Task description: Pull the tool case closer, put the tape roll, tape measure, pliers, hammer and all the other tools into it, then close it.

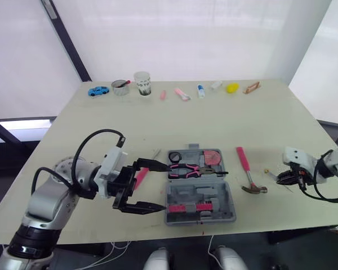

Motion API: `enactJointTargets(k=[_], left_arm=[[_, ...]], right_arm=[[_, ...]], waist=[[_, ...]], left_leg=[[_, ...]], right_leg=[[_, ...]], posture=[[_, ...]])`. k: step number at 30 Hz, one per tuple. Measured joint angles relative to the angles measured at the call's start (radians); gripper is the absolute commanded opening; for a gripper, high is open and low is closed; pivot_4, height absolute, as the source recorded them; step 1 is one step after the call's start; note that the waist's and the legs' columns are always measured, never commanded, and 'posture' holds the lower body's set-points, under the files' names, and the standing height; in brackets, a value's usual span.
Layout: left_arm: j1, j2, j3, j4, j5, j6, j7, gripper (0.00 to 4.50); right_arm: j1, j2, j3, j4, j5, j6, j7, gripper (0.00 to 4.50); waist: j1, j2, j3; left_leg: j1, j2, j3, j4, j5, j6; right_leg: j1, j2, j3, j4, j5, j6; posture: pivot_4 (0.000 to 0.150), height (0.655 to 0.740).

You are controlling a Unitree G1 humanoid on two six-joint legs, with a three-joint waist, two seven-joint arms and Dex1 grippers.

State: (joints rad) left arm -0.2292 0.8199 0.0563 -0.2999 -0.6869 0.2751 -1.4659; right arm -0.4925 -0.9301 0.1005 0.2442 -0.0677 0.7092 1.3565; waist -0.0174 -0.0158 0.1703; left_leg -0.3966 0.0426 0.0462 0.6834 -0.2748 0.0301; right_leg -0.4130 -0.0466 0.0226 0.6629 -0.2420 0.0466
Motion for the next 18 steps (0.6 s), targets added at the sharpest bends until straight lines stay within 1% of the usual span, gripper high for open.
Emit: enactJointTargets(k=[1,2,4,5,8,10,14,18], left_arm=[[0.000,0.000,0.000,0.000,0.000,0.000,0.000,4.50],[0.000,0.000,0.000,0.001,0.000,0.000,-0.001,4.50],[0.000,0.000,0.000,0.001,0.000,0.000,-0.001,4.50],[-0.002,-0.002,-0.004,0.003,0.000,0.000,0.000,4.50],[-0.006,-0.003,-0.012,0.010,0.000,0.000,-0.001,4.50],[-0.022,-0.005,-0.024,0.017,0.001,0.000,-0.004,4.50],[-0.047,-0.010,-0.028,0.028,0.010,0.000,-0.012,4.50],[-0.048,-0.011,-0.029,0.037,0.018,0.000,-0.014,4.50]], right_arm=[[0.001,0.002,-0.003,-0.026,0.003,0.077,-0.022,0.07],[0.001,0.021,-0.023,-0.074,0.012,0.227,-0.076,0.07],[-0.003,0.054,-0.050,-0.099,0.021,0.353,-0.133,0.07],[-0.024,0.123,-0.095,-0.101,0.025,0.514,-0.235,0.07],[-0.045,0.192,-0.137,-0.083,0.034,0.672,-0.353,0.07],[-0.069,0.240,-0.164,-0.058,0.032,0.712,-0.451,0.07],[-0.111,0.322,-0.212,0.037,0.037,0.699,-0.603,0.07],[-0.147,0.359,-0.279,0.128,0.066,0.657,-0.701,0.07]], waist=[[0.001,0.000,0.000],[0.002,0.000,0.000],[0.003,0.000,0.000],[0.003,0.000,0.000],[0.004,0.000,0.000],[0.004,-0.001,-0.001],[0.002,-0.002,-0.001],[-0.001,-0.009,-0.005]], left_leg=[[0.000,0.000,0.000,0.000,0.000,0.000],[0.000,0.000,0.000,0.000,0.000,0.000],[0.000,-0.001,0.001,0.001,0.000,0.000],[-0.001,-0.001,0.001,0.001,0.000,0.000],[-0.002,-0.002,0.001,0.000,0.000,0.000],[-0.003,-0.002,0.001,0.000,0.000,0.000],[-0.003,-0.002,0.002,0.000,0.000,0.000],[-0.002,-0.002,0.002,0.001,0.000,0.000]], right_leg=[[0.000,0.000,0.000,0.000,0.000,0.000],[0.000,0.000,0.000,0.000,0.000,0.000],[0.000,0.000,0.000,0.000,0.000,0.000],[0.000,0.000,0.000,0.000,0.000,0.000],[0.000,0.000,-0.001,-0.001,0.000,0.000],[0.000,0.001,-0.001,-0.001,0.000,0.000],[0.000,0.001,0.000,-0.002,0.000,0.001],[0.001,0.001,0.000,-0.002,0.000,0.001]], posture=[[0.150,0.7400],[0.150,0.7400],[0.150,0.7400],[0.150,0.7400],[0.150,0.7400],[0.150,0.7400],[0.150,0.7400],[0.150,0.7400]])
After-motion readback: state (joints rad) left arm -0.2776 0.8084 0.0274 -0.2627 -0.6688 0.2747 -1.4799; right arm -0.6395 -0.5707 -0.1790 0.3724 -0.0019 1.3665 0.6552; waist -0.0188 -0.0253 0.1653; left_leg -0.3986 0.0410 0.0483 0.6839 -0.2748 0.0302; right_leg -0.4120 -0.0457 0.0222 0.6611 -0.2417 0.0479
